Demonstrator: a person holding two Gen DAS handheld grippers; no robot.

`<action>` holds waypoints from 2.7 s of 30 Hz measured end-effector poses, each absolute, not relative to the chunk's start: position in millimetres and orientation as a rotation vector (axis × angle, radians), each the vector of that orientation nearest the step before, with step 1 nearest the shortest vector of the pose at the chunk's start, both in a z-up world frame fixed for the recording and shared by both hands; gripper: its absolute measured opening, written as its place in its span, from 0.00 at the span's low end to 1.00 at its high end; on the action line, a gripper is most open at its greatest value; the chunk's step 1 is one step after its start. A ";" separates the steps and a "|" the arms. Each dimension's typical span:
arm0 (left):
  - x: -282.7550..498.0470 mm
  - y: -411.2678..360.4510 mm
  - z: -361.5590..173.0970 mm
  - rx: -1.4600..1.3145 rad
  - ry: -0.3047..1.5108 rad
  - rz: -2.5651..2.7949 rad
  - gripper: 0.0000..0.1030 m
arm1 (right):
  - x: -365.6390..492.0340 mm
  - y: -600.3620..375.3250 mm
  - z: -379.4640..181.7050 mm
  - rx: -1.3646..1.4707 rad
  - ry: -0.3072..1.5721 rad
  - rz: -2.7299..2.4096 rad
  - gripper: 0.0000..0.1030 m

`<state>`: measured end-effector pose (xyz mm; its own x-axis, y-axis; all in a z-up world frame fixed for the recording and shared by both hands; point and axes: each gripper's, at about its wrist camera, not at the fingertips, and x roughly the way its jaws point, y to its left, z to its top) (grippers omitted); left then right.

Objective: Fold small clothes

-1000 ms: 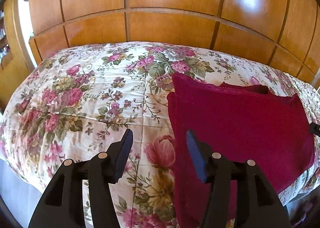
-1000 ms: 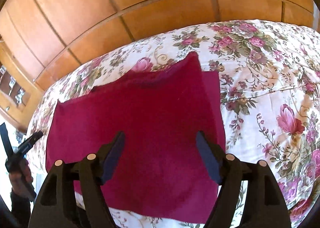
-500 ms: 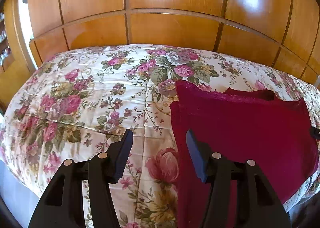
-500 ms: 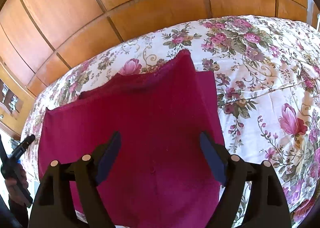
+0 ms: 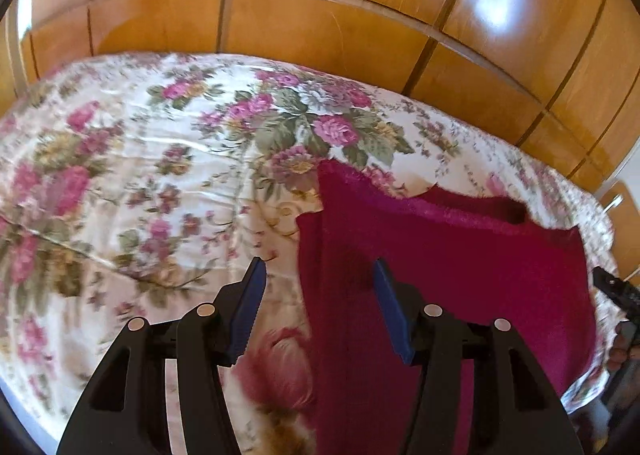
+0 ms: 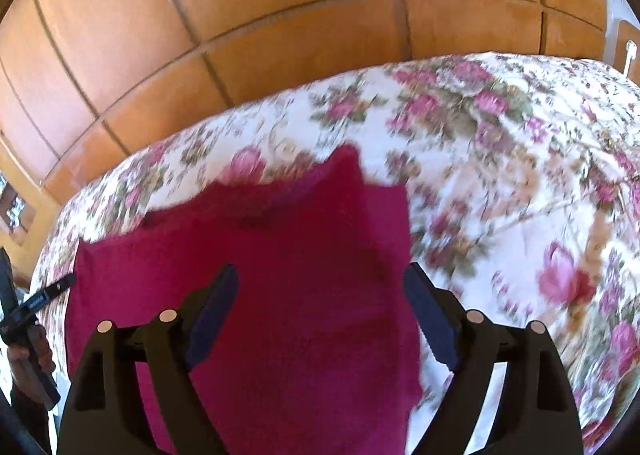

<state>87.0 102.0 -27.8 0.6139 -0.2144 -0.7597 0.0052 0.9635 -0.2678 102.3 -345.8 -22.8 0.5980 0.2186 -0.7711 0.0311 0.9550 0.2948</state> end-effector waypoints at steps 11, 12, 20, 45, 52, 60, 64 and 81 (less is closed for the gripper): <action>113.3 94.2 -31.0 -0.307 0.878 -0.179 0.08 | 173.6 -351.2 -47.4 0.260 1.007 0.076 0.07; 111.7 93.4 -27.0 -0.301 0.855 -0.179 0.07 | 172.5 -348.8 -44.2 0.245 0.992 0.068 0.07; 124.0 84.6 -13.8 -0.236 0.792 -0.135 0.07 | 180.0 -352.2 -27.8 0.260 0.898 -0.013 0.06; 46.3 53.2 -3.2 -0.080 0.722 0.043 0.34 | 140.2 -329.6 -16.4 0.222 0.793 -0.052 0.80; 33.2 46.0 -11.6 -0.059 0.742 0.042 0.42 | 112.1 -286.1 -15.8 0.190 0.828 0.155 0.80; 23.6 47.7 -13.0 -0.075 0.731 0.059 0.49 | 103.3 -274.1 -34.1 0.184 0.878 0.176 0.81; 20.8 43.3 -12.1 -0.069 0.725 0.060 0.49 | 103.8 -283.9 -44.9 0.205 0.902 0.140 0.81; 20.3 31.6 -23.7 -0.011 0.758 0.084 0.49 | 100.7 -336.9 -39.7 0.393 0.893 0.098 0.86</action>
